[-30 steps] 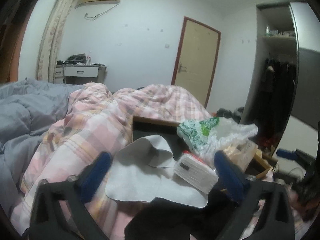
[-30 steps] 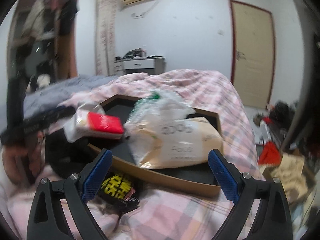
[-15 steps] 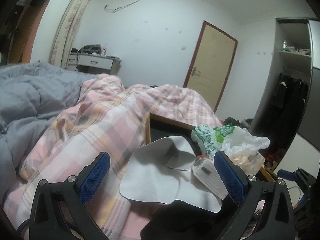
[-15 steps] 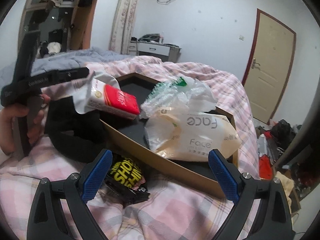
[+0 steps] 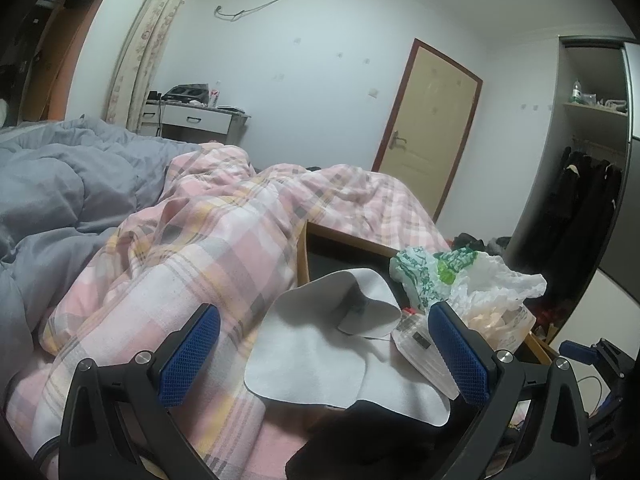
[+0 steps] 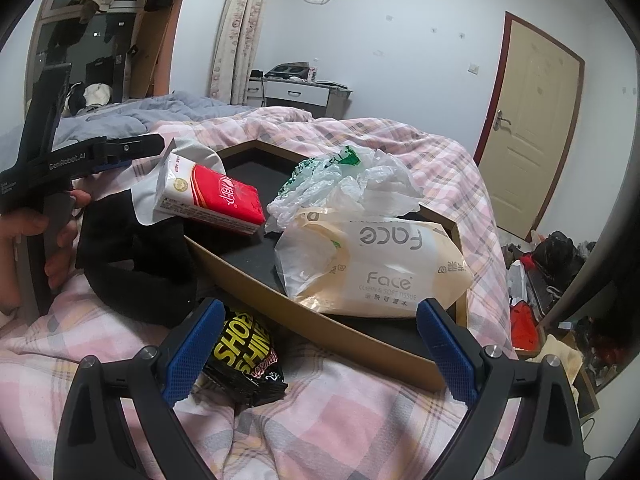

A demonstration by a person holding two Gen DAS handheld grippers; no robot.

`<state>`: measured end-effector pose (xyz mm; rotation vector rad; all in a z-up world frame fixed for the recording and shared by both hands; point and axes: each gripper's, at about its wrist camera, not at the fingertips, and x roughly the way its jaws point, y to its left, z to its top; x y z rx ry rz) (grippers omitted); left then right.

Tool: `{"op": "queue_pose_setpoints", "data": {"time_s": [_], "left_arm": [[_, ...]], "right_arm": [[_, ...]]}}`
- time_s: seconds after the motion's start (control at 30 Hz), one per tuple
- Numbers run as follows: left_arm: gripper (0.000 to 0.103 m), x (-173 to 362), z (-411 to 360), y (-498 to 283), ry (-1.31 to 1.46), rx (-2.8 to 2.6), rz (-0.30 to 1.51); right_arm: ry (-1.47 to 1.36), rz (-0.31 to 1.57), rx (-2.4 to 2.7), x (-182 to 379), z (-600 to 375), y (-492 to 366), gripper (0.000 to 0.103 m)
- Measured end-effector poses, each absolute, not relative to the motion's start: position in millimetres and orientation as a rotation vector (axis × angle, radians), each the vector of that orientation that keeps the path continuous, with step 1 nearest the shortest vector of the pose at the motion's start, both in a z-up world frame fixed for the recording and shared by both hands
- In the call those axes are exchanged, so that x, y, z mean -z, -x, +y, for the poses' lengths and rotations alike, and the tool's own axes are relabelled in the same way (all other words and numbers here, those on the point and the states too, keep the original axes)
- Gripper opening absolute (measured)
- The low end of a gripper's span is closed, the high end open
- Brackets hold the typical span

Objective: Organize soft objects

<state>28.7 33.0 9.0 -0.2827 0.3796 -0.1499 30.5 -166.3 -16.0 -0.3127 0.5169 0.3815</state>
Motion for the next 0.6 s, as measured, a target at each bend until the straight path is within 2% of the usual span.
{"op": "queue_pose_setpoints", "data": {"time_s": [0.2,0.47,0.6], "left_arm": [[0.103,-7.1,33.5,-30.0,0.280,0.147,0.386],[0.103,-6.3,33.4,-30.2,0.279,0.146,0.388],[0.103,-6.8,33.3,-30.5,0.278,0.146,0.388]], "right_arm": [[0.328,0.512,-0.386,16.6,-164.0,-28.7,0.096],[0.566,0.505,-0.373,32.2,-128.6,-16.0,0.096],[0.551,0.501,-0.365,29.8,-134.7,-14.6,0.096]]}}
